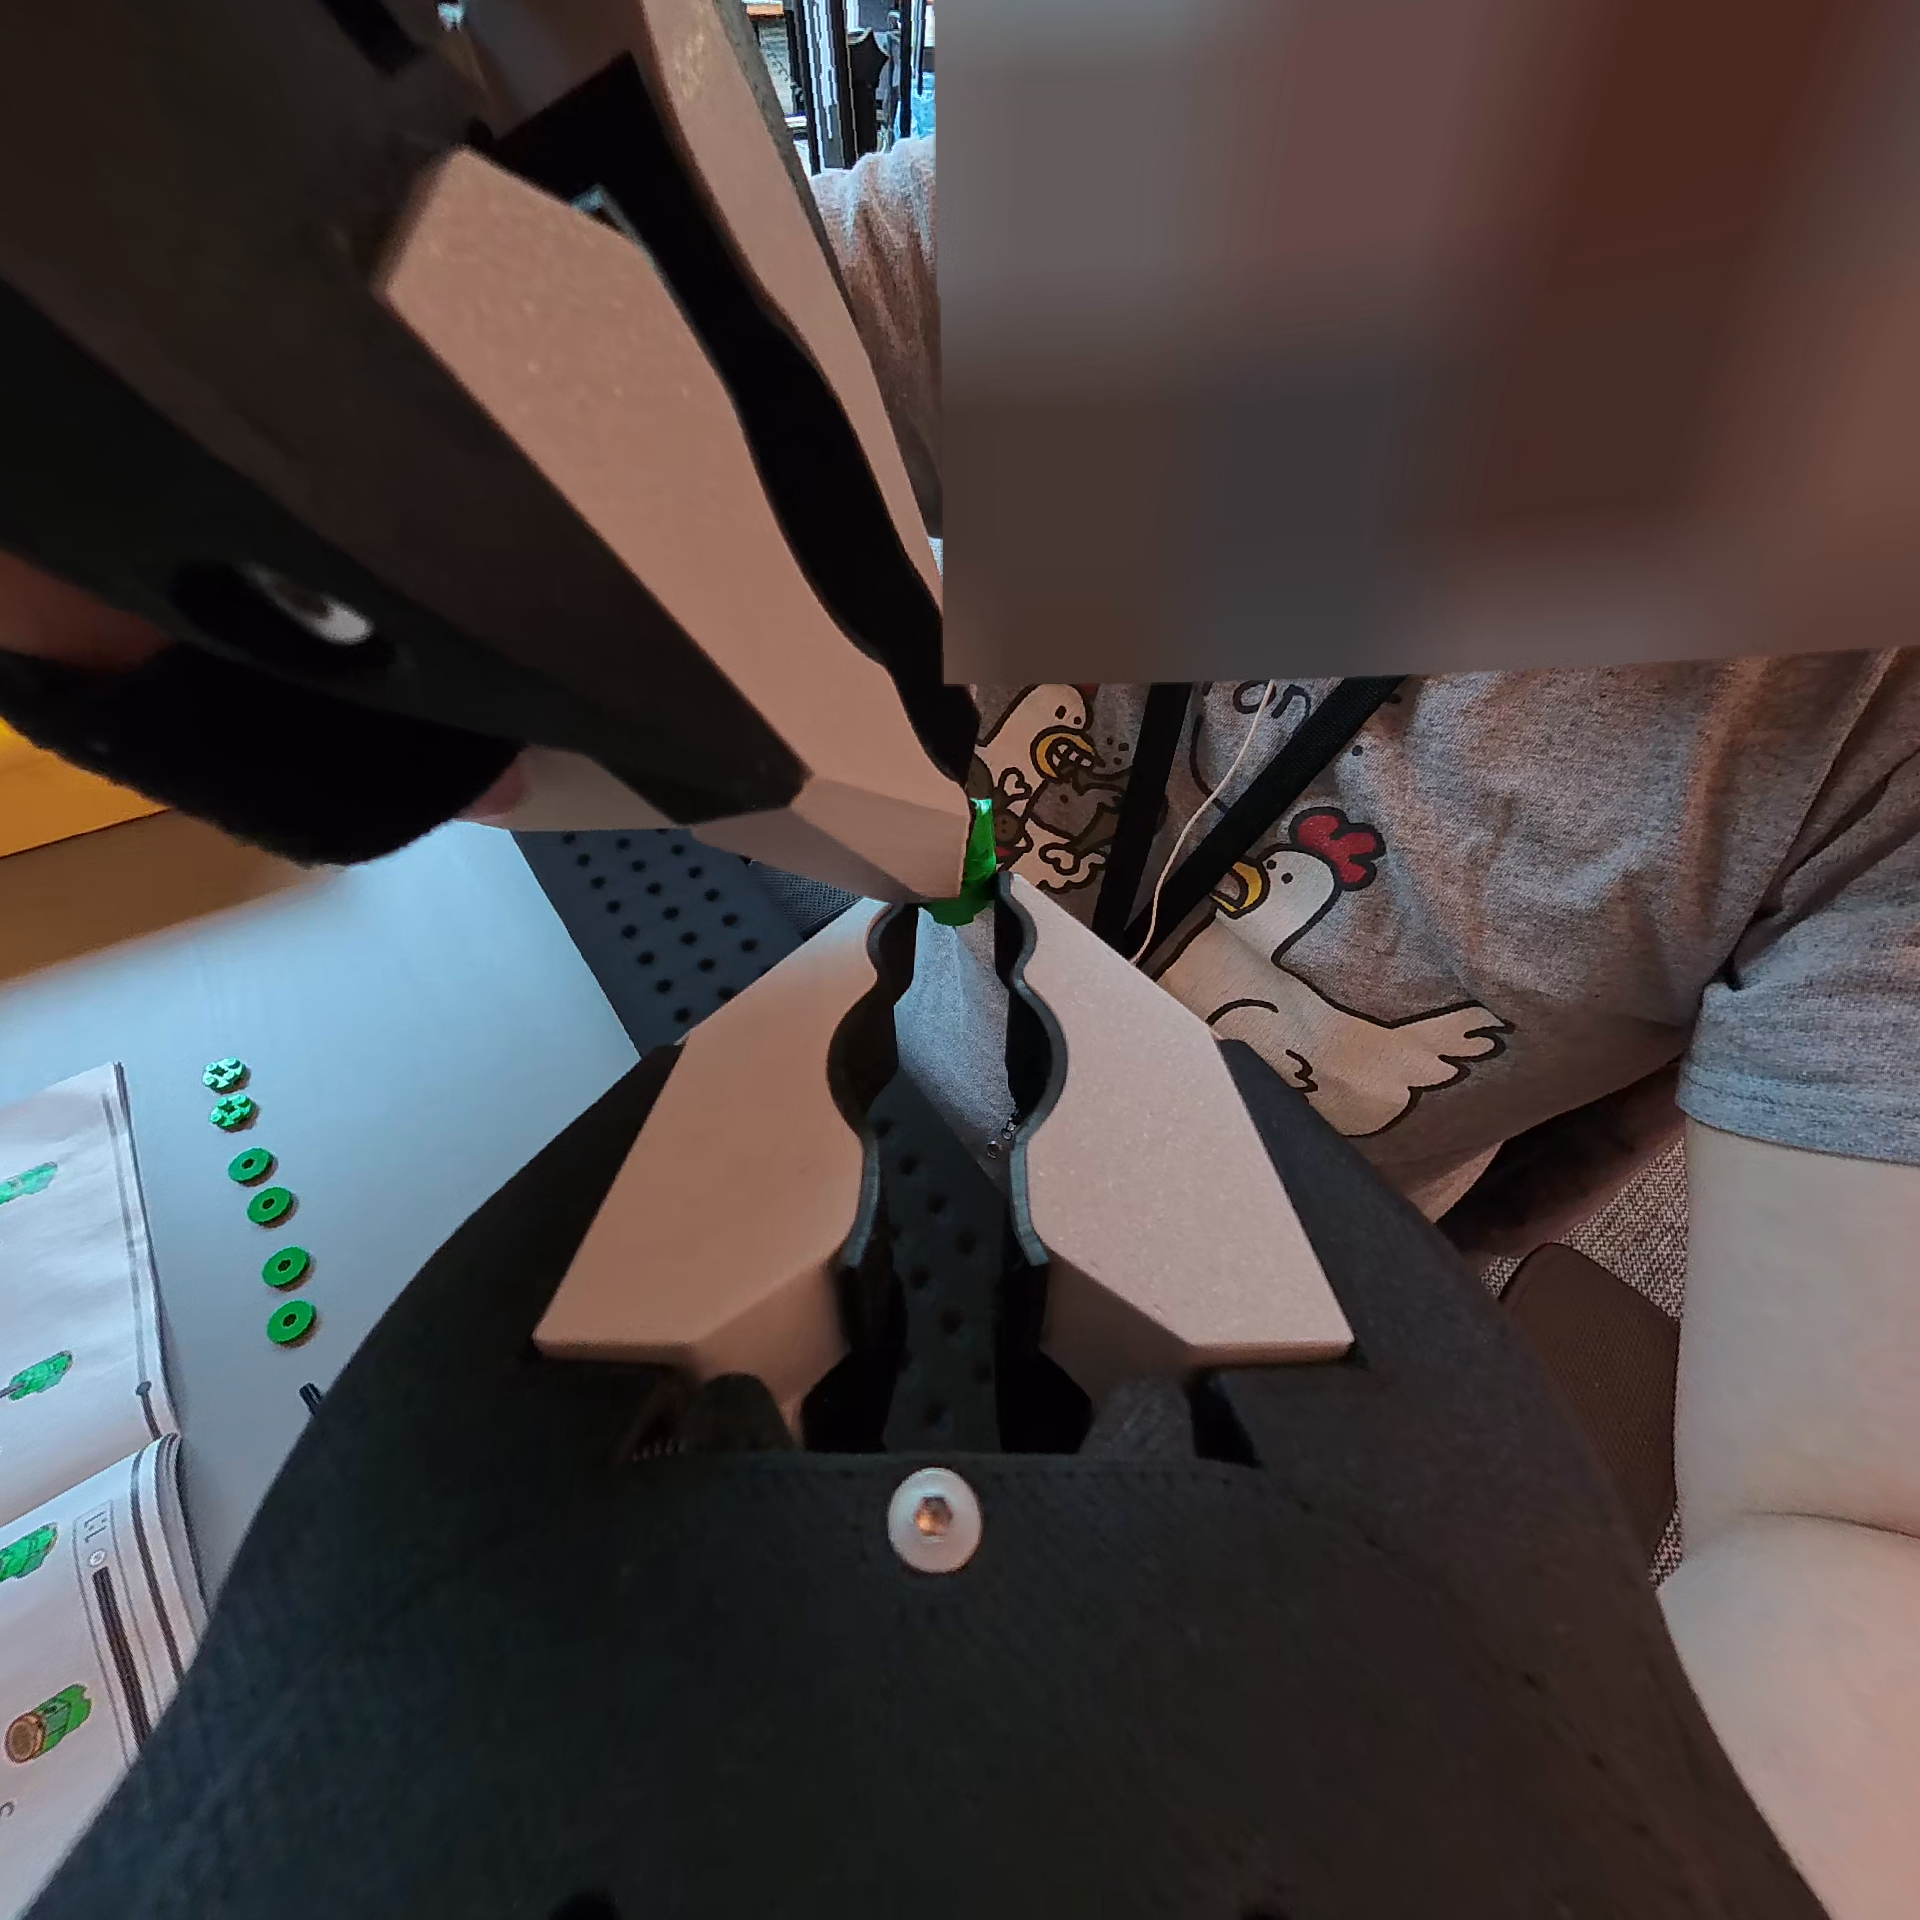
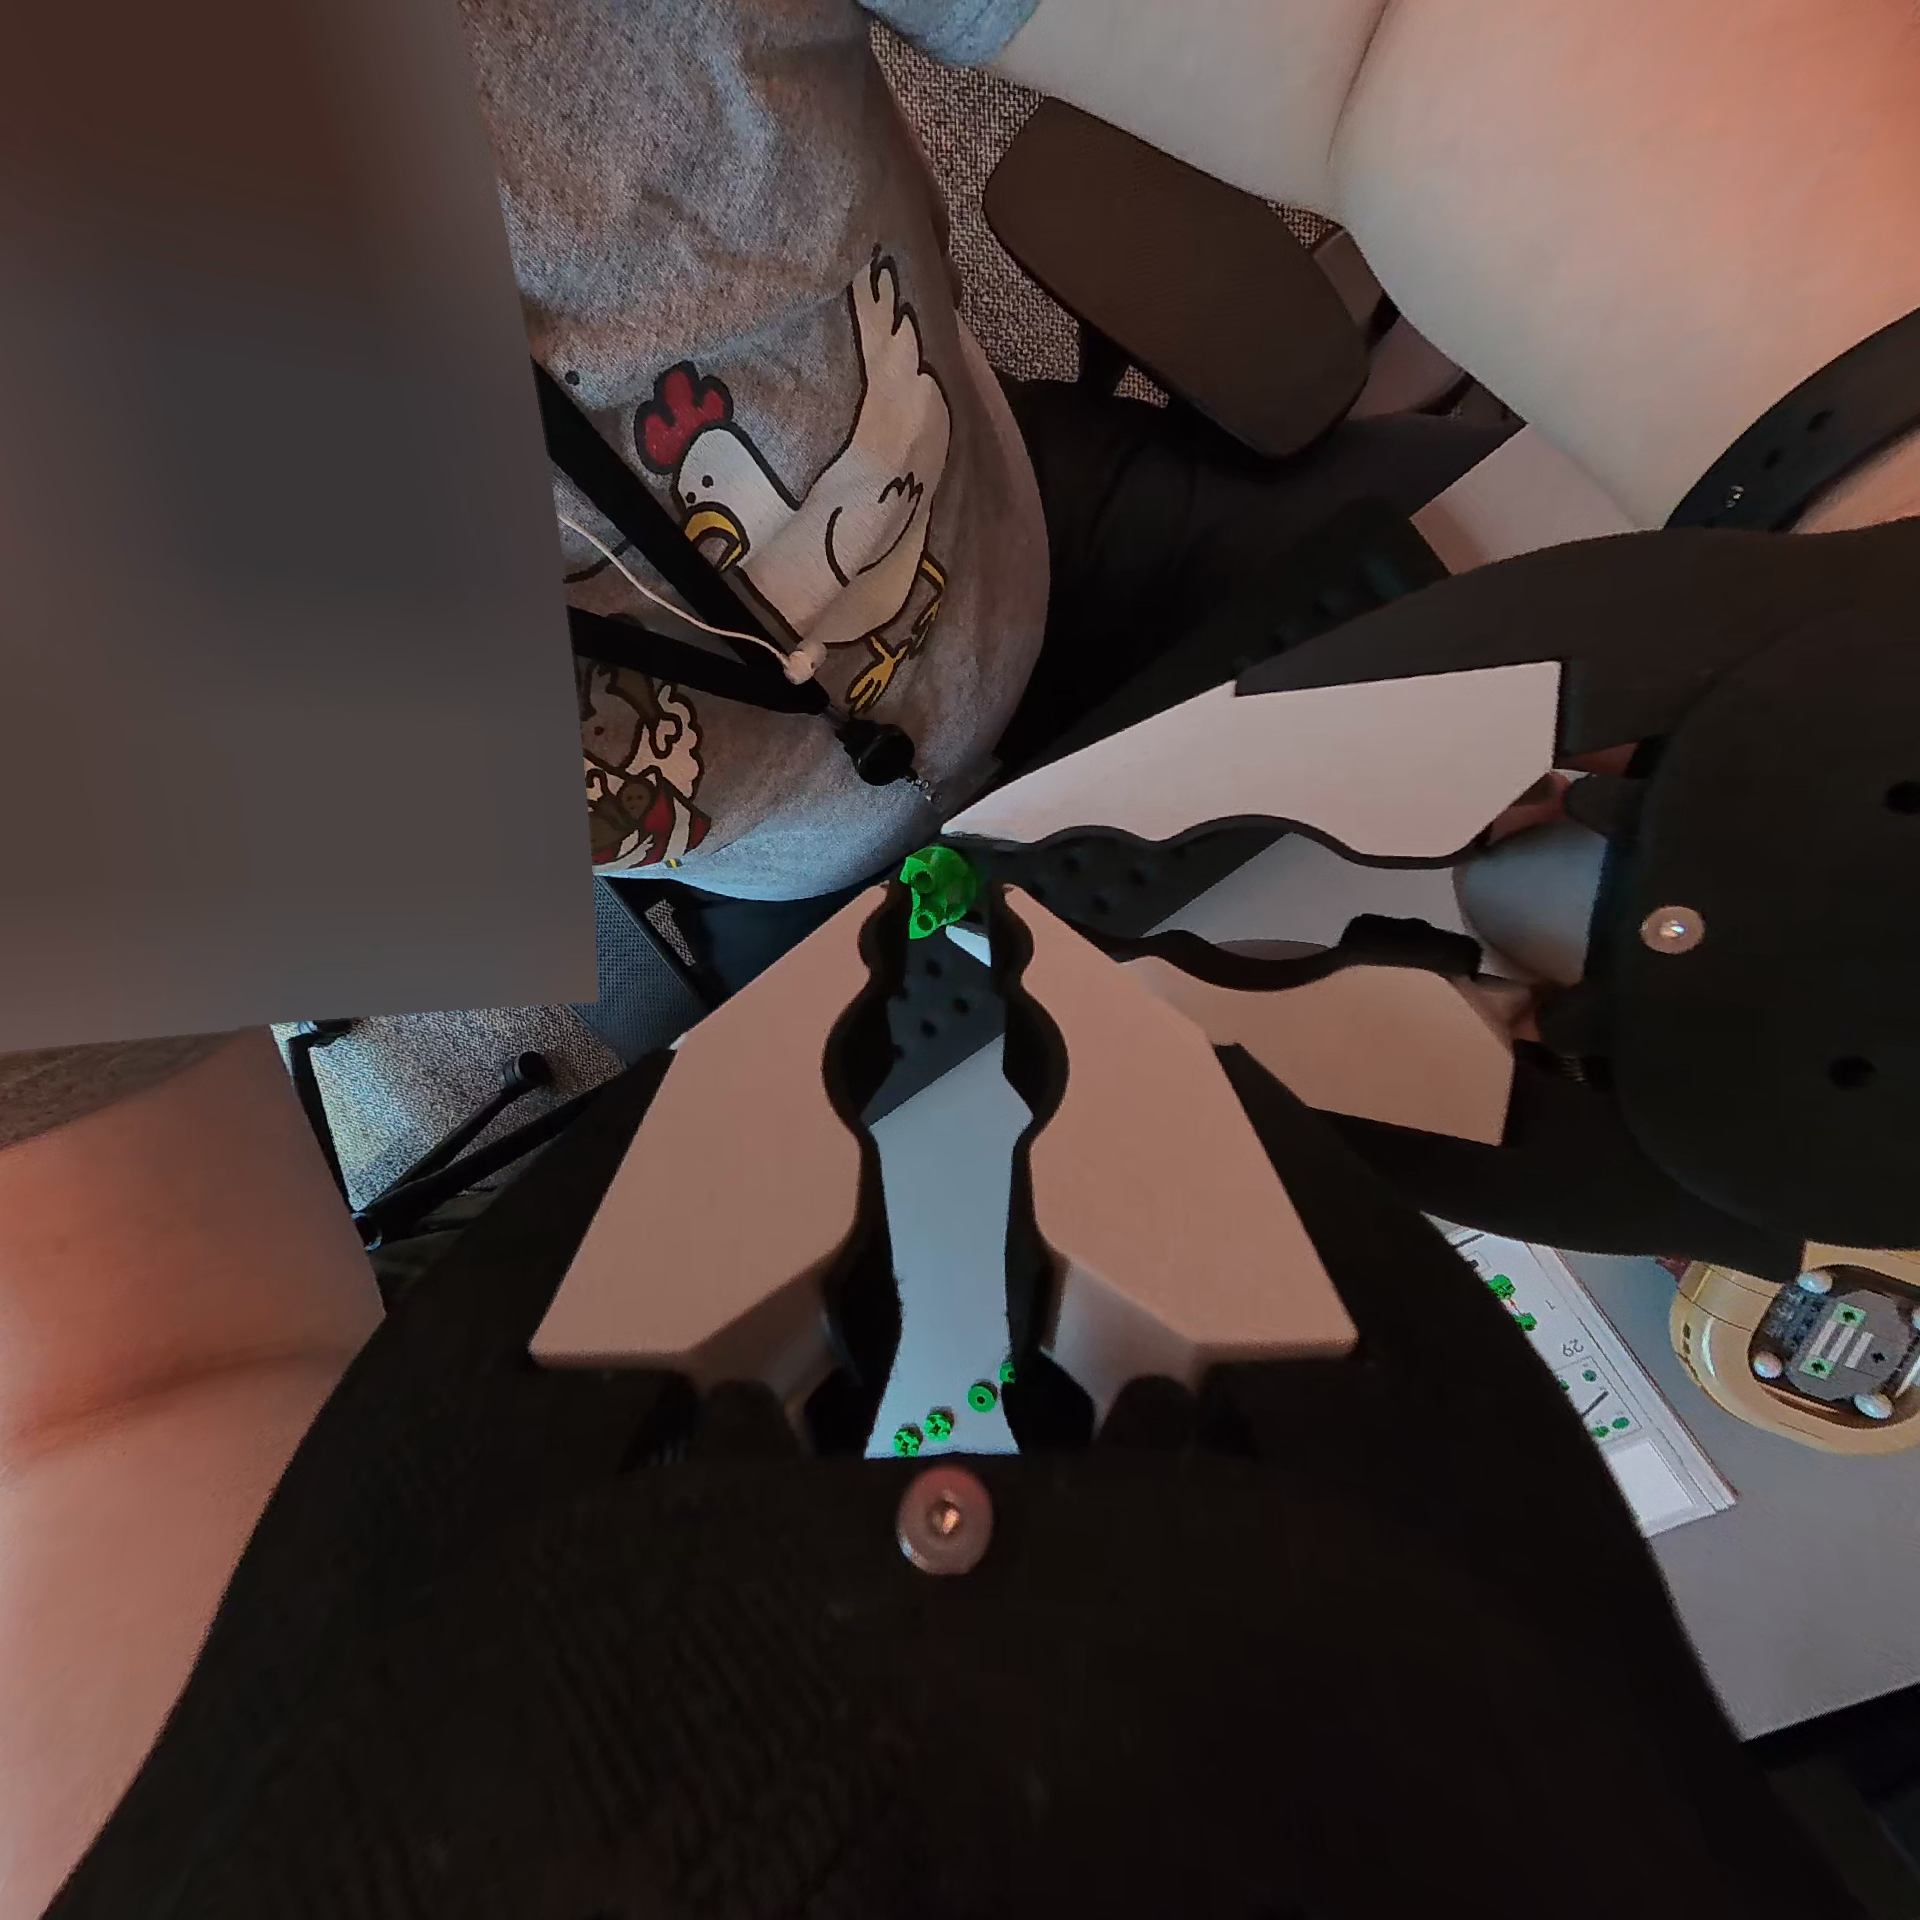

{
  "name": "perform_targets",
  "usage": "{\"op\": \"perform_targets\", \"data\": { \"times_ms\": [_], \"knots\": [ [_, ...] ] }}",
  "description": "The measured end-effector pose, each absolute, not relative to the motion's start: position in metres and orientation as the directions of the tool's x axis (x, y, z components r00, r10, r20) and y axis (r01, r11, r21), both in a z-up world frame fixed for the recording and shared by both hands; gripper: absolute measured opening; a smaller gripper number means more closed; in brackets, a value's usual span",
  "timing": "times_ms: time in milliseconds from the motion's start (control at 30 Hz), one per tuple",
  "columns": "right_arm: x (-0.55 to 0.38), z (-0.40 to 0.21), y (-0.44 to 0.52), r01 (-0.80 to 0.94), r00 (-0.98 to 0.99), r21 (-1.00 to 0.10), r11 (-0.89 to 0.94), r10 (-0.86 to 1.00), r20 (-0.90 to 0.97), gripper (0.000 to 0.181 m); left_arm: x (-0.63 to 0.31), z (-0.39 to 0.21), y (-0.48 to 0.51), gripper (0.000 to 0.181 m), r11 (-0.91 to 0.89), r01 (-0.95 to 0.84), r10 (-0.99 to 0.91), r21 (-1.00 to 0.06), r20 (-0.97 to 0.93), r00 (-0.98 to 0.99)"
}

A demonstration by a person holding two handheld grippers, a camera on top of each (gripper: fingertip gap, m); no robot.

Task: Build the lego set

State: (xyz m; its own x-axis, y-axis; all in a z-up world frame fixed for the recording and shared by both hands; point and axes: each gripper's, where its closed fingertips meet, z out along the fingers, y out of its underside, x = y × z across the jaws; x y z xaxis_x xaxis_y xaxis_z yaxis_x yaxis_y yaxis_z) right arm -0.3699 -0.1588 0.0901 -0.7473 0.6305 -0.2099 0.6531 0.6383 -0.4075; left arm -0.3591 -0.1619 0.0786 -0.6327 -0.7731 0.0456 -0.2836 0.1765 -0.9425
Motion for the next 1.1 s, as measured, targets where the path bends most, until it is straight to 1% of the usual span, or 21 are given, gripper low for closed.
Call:
{"op": "perform_targets", "data": {
  "times_ms": [200,367,500,567,600,767,933,1100],
  "knots": [
    [-0.3721,0.0914,-0.1589,0.652,-0.746,-0.416,0.634,0.634,-0.204,0.018,-0.3594,0.0791,-0.1637,0.013,0.182,-0.282,-0.769,-0.942,0.042,-0.637],
    [-0.3742,0.0904,-0.1578,0.644,-0.751,-0.421,0.639,0.633,-0.187,0.017,-0.3598,0.0787,-0.1643,0.013,0.185,-0.281,-0.770,-0.942,0.039,-0.637],
    [-0.3717,0.0895,-0.1606,0.647,-0.752,-0.417,0.638,0.624,-0.211,0.016,-0.3601,0.0784,-0.1647,0.013,0.183,-0.280,-0.769,-0.942,0.040,-0.638],
    [-0.3713,0.0888,-0.1605,0.652,-0.749,-0.413,0.636,0.625,-0.222,0.013,-0.3597,0.0775,-0.1648,0.013,0.184,-0.283,-0.769,-0.941,0.041,-0.638],
    [-0.3695,0.0890,-0.1619,0.652,-0.752,-0.412,0.637,0.615,-0.237,0.005,-0.3597,0.0770,-0.1649,0.013,0.184,-0.285,-0.768,-0.941,0.043,-0.639],
    [-0.3678,0.0879,-0.1624,0.651,-0.753,-0.406,0.641,0.610,-0.246,0.004,-0.3596,0.0760,-0.1649,0.013,0.185,-0.290,-0.768,-0.939,0.046,-0.639],
    [-0.3707,0.0889,-0.1604,0.637,-0.761,-0.414,0.650,0.616,-0.205,0.004,-0.3603,0.0770,-0.1641,0.013,0.180,-0.285,-0.770,-0.941,0.046,-0.637],
    [-0.3774,0.0915,-0.1553,0.595,-0.775,-0.441,0.672,0.624,-0.096,0.001,-0.3632,0.0804,-0.1635,0.013,0.161,-0.262,-0.770,-0.952,0.045,-0.636]
  ]
}}
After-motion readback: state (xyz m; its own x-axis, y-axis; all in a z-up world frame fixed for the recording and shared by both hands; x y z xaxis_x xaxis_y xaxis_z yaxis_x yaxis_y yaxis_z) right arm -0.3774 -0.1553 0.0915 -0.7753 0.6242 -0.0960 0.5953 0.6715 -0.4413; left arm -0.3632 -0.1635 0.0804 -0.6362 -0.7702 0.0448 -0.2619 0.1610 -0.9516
